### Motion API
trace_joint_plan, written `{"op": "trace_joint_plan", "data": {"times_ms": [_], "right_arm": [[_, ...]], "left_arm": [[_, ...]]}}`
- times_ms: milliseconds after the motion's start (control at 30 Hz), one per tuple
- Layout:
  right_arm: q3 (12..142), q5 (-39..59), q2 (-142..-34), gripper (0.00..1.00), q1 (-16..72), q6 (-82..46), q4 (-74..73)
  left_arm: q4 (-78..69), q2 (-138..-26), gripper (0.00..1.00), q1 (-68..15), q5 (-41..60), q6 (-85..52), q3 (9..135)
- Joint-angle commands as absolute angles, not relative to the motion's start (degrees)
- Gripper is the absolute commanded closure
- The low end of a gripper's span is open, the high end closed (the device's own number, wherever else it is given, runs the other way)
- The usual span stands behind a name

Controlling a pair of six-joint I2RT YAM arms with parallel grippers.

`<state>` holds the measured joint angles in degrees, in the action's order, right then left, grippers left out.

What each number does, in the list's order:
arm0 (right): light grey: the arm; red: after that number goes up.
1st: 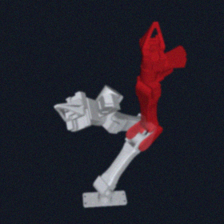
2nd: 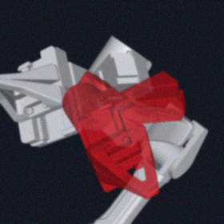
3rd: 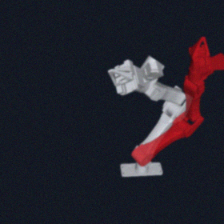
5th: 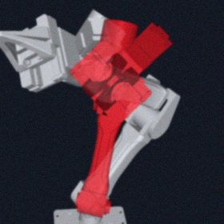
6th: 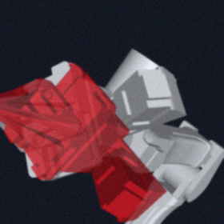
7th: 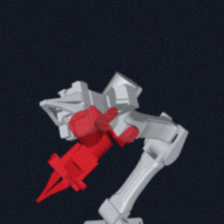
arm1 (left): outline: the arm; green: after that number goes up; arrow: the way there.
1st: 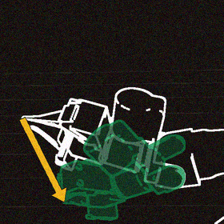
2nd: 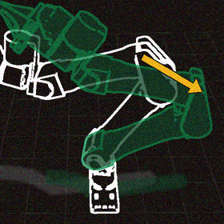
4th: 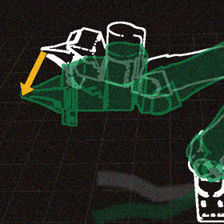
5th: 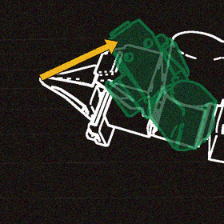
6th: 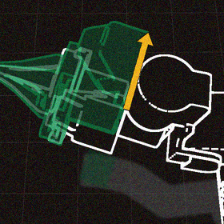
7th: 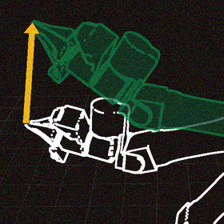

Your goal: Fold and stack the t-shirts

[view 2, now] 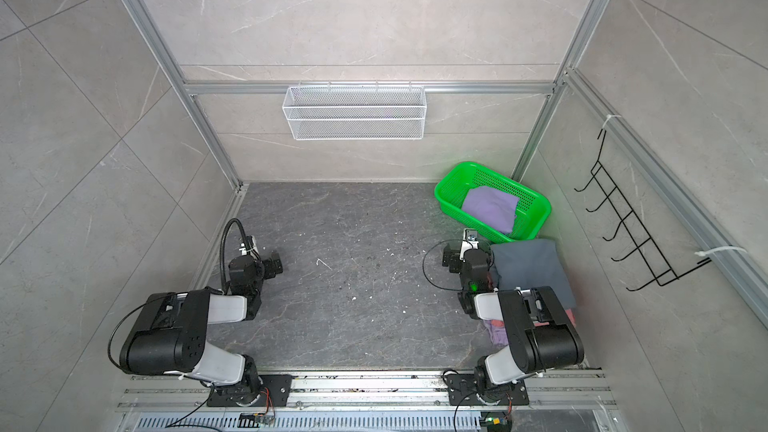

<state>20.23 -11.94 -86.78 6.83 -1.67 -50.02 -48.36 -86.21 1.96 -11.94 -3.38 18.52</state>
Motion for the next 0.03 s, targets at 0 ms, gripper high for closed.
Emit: {"op": "trace_joint_plan", "data": {"times_ms": [0], "right_arm": [[20.22,-11.95,-86.82,0.0,6.95,-1.33,-50.97]], "left_arm": [[-50.1,-85.87,0.0,1.91,-12.9,-2.95,19.68]]}}
